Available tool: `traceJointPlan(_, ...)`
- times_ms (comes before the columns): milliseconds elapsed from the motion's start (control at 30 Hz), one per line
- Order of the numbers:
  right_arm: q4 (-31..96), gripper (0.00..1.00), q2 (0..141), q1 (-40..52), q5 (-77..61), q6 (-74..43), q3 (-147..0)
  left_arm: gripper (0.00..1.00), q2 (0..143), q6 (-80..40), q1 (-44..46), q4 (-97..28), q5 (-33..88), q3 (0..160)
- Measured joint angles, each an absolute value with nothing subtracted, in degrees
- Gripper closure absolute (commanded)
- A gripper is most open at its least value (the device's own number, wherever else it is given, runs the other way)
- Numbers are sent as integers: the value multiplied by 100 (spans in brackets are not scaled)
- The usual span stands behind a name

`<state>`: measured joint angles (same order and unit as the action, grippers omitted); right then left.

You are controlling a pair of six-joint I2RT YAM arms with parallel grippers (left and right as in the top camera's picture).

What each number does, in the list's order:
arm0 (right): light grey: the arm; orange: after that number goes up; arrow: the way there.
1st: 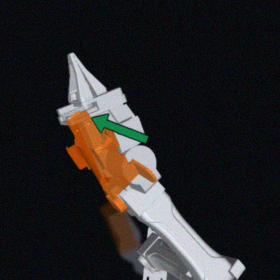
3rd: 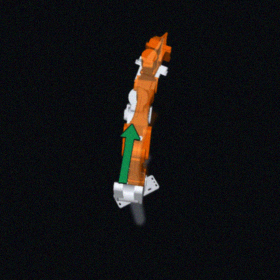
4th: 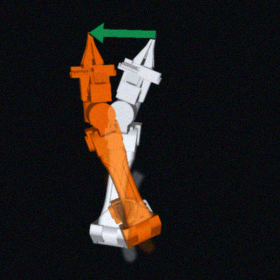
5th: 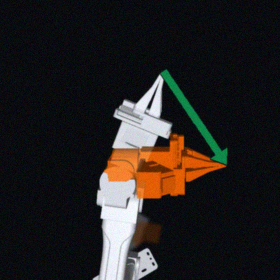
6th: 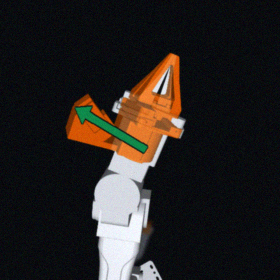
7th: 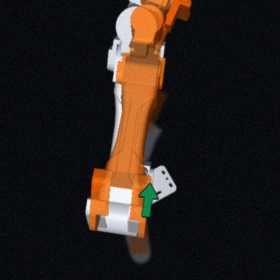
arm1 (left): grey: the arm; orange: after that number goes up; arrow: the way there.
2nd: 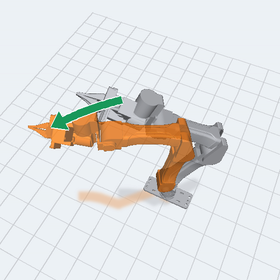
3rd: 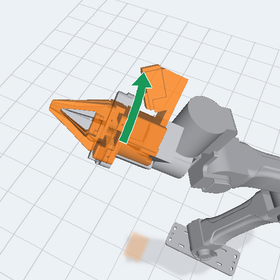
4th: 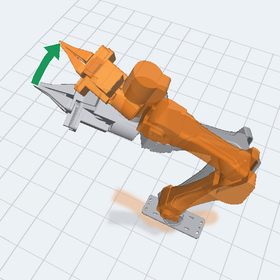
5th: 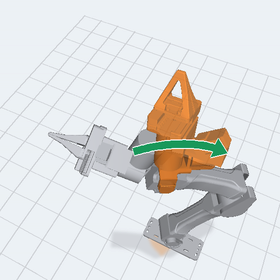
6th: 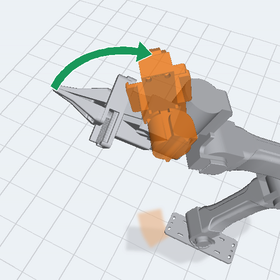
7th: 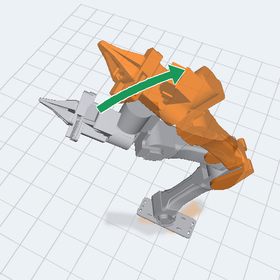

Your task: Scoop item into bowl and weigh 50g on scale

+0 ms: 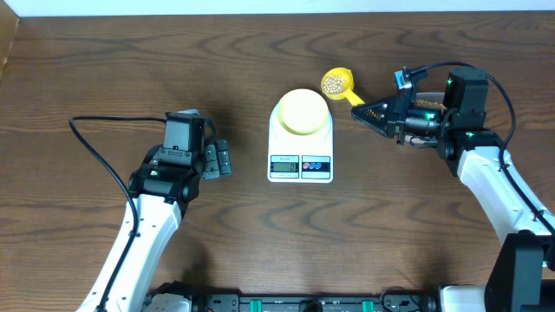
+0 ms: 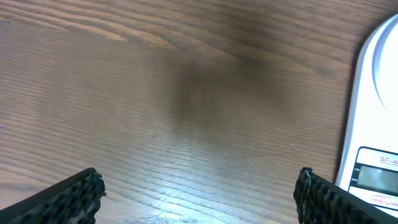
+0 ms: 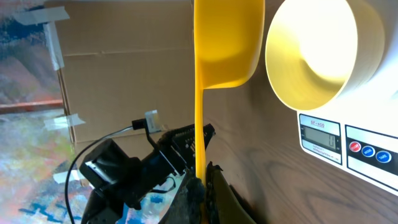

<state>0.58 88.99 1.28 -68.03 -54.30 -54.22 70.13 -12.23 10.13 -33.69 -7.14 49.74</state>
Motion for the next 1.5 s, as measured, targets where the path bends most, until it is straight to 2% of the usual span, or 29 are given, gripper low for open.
traceJointPlan(233, 32, 99, 8899, 128, -6737, -5468, -5422, 0, 7013, -1155, 1013, -3363, -14, 4974)
traceJointPlan(700, -395, 99, 8899, 130, -6722, -5470, -5422, 0, 7013, -161, 1024, -3653, 2692, 4974)
traceJointPlan(967, -392, 99, 8899, 130, -6720, -5472, -5419, 0, 7013, -141, 1509, -3828, 2921, 4974)
traceJointPlan(1233, -392, 99, 8899, 130, -6720, -5474, -5419, 0, 7013, -141, 1925, -3450, 2919, 4974)
traceJointPlan(1500, -392, 99, 8899, 130, -6720, -5474, -5422, 0, 7013, -145, 1925, -3315, 2226, 4974)
